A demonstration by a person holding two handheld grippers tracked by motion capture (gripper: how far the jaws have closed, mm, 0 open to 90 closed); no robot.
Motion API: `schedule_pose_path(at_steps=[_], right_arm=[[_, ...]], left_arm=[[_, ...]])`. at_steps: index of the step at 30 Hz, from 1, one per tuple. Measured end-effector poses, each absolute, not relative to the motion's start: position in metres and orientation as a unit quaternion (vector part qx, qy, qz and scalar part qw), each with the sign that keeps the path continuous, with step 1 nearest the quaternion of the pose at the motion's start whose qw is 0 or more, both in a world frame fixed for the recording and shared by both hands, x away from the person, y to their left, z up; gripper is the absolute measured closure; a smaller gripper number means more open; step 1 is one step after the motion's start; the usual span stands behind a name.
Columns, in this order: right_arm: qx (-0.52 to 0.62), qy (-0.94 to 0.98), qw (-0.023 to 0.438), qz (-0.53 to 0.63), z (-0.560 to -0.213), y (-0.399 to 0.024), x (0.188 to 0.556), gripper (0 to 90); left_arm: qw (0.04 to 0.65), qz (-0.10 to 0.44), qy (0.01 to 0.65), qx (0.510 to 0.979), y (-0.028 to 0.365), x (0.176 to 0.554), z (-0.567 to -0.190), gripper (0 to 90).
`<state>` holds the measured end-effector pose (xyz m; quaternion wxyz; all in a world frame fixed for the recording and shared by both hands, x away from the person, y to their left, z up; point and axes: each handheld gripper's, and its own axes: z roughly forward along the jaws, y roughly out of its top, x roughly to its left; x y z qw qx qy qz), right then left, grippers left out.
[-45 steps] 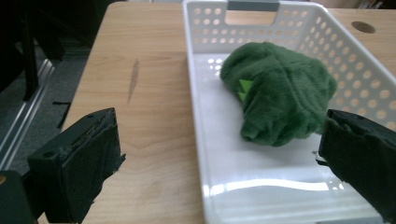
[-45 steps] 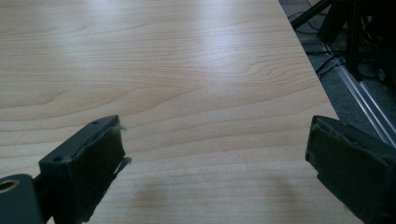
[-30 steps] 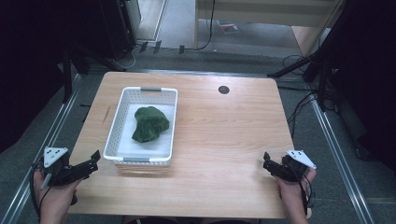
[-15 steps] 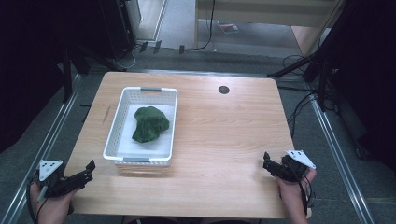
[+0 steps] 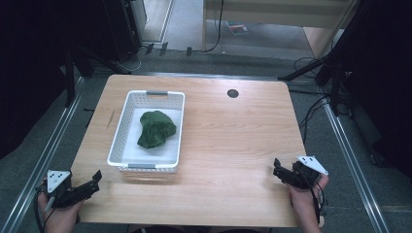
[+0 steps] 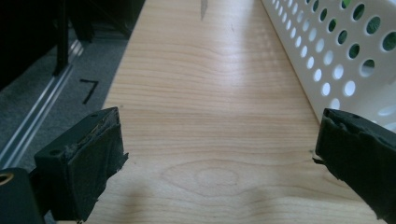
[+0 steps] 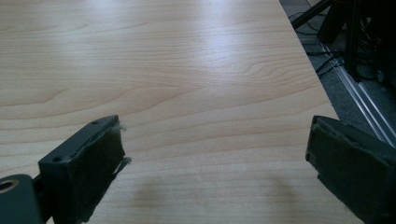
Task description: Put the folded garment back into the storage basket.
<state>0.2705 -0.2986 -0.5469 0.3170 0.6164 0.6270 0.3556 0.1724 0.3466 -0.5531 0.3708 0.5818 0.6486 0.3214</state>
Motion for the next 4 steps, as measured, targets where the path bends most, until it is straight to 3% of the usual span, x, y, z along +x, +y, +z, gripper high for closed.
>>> schedule_pose_path(at_steps=[4], right_arm=[[0.617,0.628,0.317,0.353,-0.5469,-0.298,0.2708,4.7]], left_arm=[[0.358,0.315,0.657,0.585,0.3452,0.1748,-0.5534,2.0]])
